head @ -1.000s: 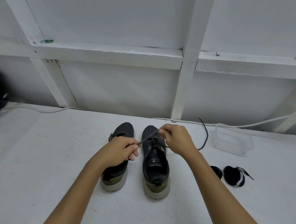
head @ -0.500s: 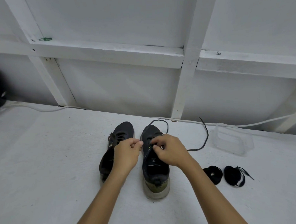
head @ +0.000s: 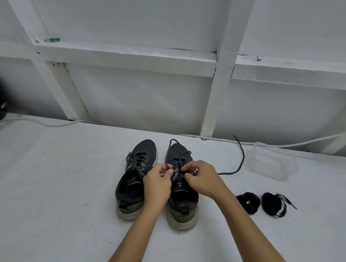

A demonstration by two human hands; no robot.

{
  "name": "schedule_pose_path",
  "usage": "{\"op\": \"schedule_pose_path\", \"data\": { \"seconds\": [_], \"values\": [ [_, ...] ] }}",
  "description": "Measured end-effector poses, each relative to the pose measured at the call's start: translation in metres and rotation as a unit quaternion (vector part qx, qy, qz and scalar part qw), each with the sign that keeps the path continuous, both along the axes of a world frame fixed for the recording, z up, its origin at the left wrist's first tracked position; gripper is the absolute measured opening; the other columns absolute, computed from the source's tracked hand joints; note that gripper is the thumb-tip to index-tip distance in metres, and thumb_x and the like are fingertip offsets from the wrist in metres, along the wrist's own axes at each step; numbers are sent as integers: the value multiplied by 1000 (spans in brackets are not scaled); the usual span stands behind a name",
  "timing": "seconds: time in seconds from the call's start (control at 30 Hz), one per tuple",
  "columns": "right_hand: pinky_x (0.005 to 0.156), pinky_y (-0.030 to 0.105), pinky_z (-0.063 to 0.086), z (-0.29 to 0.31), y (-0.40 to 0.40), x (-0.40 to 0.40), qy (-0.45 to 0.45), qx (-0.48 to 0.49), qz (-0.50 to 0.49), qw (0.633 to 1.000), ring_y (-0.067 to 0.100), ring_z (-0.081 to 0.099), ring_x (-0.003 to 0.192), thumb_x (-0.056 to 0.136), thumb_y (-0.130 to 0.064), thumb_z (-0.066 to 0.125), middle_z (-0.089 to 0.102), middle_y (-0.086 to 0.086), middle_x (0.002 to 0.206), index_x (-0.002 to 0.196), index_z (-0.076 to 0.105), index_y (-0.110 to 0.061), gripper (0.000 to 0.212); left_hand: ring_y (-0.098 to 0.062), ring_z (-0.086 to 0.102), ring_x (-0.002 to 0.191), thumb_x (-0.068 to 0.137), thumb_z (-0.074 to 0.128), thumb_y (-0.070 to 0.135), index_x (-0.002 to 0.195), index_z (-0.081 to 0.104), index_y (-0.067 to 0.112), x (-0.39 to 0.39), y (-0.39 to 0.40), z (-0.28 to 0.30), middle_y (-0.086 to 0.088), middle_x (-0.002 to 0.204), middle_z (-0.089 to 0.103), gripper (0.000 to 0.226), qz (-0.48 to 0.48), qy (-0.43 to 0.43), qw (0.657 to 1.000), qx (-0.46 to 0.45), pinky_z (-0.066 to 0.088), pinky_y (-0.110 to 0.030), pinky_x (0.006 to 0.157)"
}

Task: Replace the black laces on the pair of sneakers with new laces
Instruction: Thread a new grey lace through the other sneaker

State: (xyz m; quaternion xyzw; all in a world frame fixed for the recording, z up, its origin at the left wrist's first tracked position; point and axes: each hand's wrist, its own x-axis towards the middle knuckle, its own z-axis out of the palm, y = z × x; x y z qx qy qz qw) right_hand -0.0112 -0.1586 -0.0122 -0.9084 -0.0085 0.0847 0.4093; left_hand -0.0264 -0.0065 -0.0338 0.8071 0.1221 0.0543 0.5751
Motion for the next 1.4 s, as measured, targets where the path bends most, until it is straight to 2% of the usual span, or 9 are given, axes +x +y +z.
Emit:
{"op": "schedule_pose_path", "data": {
  "seconds": [0.23, 0.8, 0.87, 0.93, 1.03, 1.07, 1.13, 1.23, 1.4],
  "values": [
    [61, 7, 33, -5, 9, 2, -38, -55, 7, 998, -1, 49, 70, 87, -36, 77, 51, -19, 74, 102, 79, -25, 19, 11, 63, 72, 92, 68, 10, 87, 70, 20, 5, -1, -2, 11, 79, 71, 11, 6, 5, 1000, -9, 44, -2, 65],
    [62, 3, 36, -8, 11, -5, -65, -33, -3, 997, -4, 50, 70, 92, -31, 73, 50, -22, 72, 108, 80, -30, 18, 4, 66, 76, 92, 68, 14, 89, 72, 17, 6, 5, -4, 7, 82, 73, 6, -15, 26, 1000, -1, 50, -8, 70],
    [66, 7, 36, -10, 12, -5, -67, -42, -5, 997, 4, 56, 79, 92, -34, 72, 54, -18, 79, 109, 79, -32, 19, 2, 67, 79, 91, 69, 15, 90, 73, 17, 6, 5, -6, 9, 85, 73, 5, -20, 33, 999, 6, 52, -11, 74],
    [73, 19, 40, -12, 13, -4, -65, -50, -8, 997, 14, 59, 89, 92, -37, 71, 59, -7, 89, 109, 79, -35, 19, 3, 67, 79, 91, 70, 18, 89, 75, 17, 7, 6, -4, 10, 85, 74, 6, -31, 43, 999, 10, 53, -13, 75],
    [77, 25, 44, -12, 12, -4, -59, -50, -2, 997, 12, 56, 88, 93, -36, 70, 58, -7, 92, 109, 79, -34, 19, -11, 64, 77, 97, 60, 31, 77, 70, 11, 4, 8, 0, 1, 76, 69, 30, -68, 53, 994, 67, 48, -26, 71],
    [78, 26, 46, -12, 13, -4, -58, -54, 2, 997, 12, 55, 88, 93, -36, 69, 56, -8, 92, 108, 79, -33, 18, -14, 62, 78, 99, 55, 35, 76, 66, 6, 2, 9, 1, -3, 79, 66, 39, -76, 58, 992, 76, 45, -29, 72],
    [77, 27, 47, -12, 13, -3, -53, -61, 9, 997, 13, 56, 89, 94, -34, 67, 54, -8, 91, 106, 79, -30, 17, -5, 60, 89, 100, 52, 38, 82, 69, 8, -2, 11, 2, 4, 94, 65, 39, -94, 68, 992, 53, 44, -22, 76],
    [72, 21, 39, -13, 15, 0, -44, -73, 40, 996, 14, 52, 89, 98, -29, 61, 49, -6, 97, 100, 72, -24, 13, 4, 57, 103, 96, 62, 31, 109, 71, 26, -8, 12, -1, 15, 112, 60, 17, -138, 47, 989, 27, 41, -9, 84],
    [80, 27, 41, -7, 14, 1, -27, -79, 83, 993, 17, 53, 92, 103, -23, 51, 48, 0, 110, 98, 55, -22, 6, -9, 58, 117, 89, 61, 0, 114, 58, 34, -9, 9, -7, 11, 119, 62, 42, -144, 31, 983, -108, 51, -31, 98]
  ]
}}
